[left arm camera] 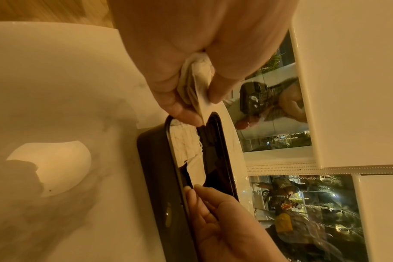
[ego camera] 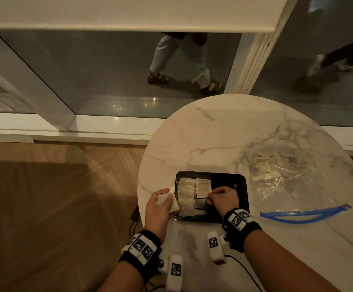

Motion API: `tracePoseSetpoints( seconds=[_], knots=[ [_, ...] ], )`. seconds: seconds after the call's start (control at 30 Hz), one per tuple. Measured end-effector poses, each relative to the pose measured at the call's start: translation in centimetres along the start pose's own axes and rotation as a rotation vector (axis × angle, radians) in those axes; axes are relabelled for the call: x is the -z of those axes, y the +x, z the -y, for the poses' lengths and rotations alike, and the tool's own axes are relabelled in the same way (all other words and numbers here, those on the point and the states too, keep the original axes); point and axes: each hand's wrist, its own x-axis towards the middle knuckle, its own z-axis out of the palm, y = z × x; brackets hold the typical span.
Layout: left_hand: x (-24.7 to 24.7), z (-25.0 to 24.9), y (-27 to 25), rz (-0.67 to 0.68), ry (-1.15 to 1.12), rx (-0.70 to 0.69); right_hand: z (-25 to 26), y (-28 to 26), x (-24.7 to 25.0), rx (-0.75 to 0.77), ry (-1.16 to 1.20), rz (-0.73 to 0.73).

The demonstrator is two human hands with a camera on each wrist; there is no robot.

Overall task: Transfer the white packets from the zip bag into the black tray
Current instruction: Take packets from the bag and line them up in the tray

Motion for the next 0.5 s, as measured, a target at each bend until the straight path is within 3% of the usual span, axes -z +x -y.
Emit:
tracePoseSetpoints(
  seconds=[0.5],
  knots=[
    [0.14, 0.08, 0.08, -0.006, 0.021, -0.004, 0.2, 0.26, 0.0, 0.08, -0.27, 0.035]
  ],
)
